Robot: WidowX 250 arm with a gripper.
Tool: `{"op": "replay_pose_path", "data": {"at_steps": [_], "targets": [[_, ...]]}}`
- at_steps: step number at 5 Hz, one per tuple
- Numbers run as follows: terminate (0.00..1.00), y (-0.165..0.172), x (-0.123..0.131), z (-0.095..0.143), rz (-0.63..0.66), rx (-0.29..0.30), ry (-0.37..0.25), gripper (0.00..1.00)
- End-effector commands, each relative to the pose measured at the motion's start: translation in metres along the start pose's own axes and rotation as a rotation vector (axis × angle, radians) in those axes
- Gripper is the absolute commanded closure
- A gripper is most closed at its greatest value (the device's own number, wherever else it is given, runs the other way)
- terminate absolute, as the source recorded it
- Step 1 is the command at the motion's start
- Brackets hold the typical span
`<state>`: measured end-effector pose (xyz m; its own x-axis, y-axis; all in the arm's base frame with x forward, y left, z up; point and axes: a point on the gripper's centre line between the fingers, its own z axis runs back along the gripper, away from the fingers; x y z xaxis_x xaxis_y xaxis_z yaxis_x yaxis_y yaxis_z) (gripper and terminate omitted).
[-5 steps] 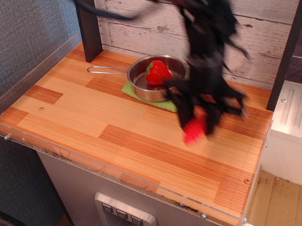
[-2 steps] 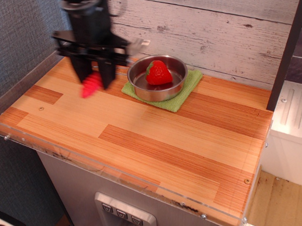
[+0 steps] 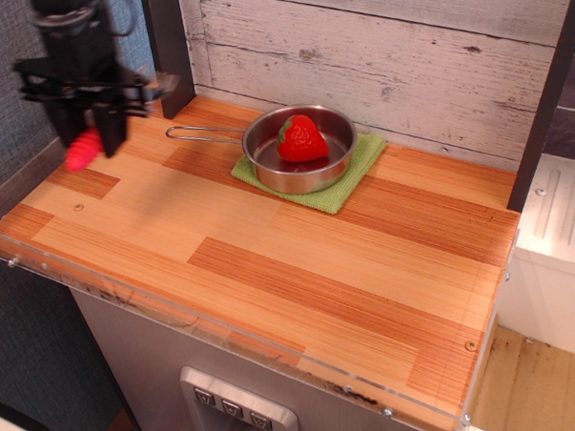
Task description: Move the red fork to the left edge of the table.
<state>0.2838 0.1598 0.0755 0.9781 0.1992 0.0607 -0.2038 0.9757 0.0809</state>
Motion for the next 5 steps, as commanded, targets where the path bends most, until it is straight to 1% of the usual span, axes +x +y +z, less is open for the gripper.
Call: {"op": "replay_pose_path", "data": {"at_steps": [1, 2, 3, 4, 5], "targets": [[0.0, 0.033, 0.012, -0.007, 0.076, 0.048, -0.002, 1.0], [0.0, 0.025, 0.009, -0.018, -0.023, 0.016, 0.026, 1.0], [0.0, 0.018, 0.008, -0.028, -0.064, 0.015, 0.04, 1.0], [0.0, 0.018, 0.007, -0.034, -0.069, 0.015, 0.058, 1.0], [0.0, 0.021, 0.005, -0.041, -0.062, 0.002, 0.075, 1.0]]}}
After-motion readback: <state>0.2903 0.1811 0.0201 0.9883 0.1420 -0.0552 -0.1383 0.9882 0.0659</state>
